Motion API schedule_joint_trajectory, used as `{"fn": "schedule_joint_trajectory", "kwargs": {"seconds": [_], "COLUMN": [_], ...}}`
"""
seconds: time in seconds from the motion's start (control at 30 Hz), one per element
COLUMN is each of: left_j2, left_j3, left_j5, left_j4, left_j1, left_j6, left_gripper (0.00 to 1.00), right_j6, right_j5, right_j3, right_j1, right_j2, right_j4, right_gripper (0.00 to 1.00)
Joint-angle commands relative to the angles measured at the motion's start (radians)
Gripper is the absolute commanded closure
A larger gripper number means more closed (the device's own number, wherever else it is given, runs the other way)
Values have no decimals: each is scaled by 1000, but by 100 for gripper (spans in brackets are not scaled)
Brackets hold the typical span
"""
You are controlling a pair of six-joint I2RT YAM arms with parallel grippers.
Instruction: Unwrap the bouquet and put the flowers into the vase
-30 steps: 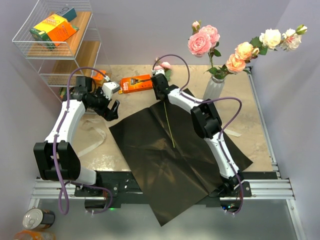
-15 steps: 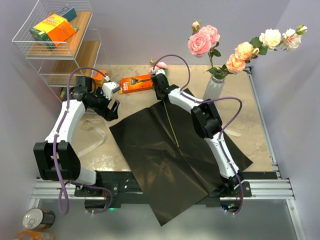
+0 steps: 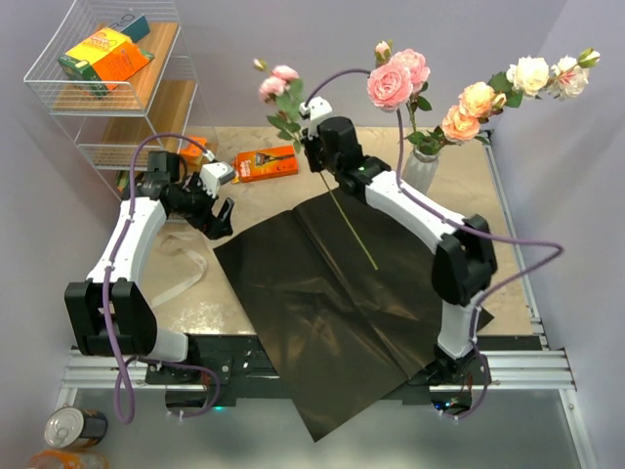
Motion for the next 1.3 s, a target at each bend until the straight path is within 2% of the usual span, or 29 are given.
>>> {"fn": "schedule_joint_trajectory", "kwargs": {"seconds": [0.0, 0.3, 0.4, 0.5, 0.6, 0.67, 0.83, 0.97, 1.07, 1.1, 1.27], "left_j2": [-41, -43, -41, -38, -34, -28, -20, -12, -3, 2, 20], "left_j3": [12, 21, 24, 24, 23, 23, 26, 32, 41, 43, 61], "left_j5": [46, 51, 51, 51, 52, 51, 51, 51, 55, 58, 63], "left_j4": [-13, -19, -16, -15, -13, -10, -9, -7, -5, -5, -4], "left_j1": [11, 11, 11, 11, 11, 11, 11, 12, 11, 11, 11], "left_j6": [14, 8, 5, 3, 5, 3, 3, 5, 2, 2, 2], "left_gripper": [6, 6, 6, 6, 6, 6, 6, 6, 6, 6, 6], "right_j6": [-178, -284, -296, -300, -298, -319, -413, -609, -733, -759, -951], "right_j5": [-158, -176, -164, -136, -158, -109, 77, 288, 374, 381, 367], "right_j3": [-60, -8, 70, 70, 134, 127, 40, -29, -78, -110, -184], "right_j1": [41, 62, 62, 62, 76, 91, 96, 96, 94, 94, 73], "right_j2": [-205, -476, -490, -533, -546, -585, -677, -719, -737, -737, -675], "right_j4": [138, 253, 253, 334, 329, 376, 570, 761, 925, 1019, 1259], "right_gripper": [100, 100, 100, 100, 100, 100, 100, 100, 100, 100, 100]}}
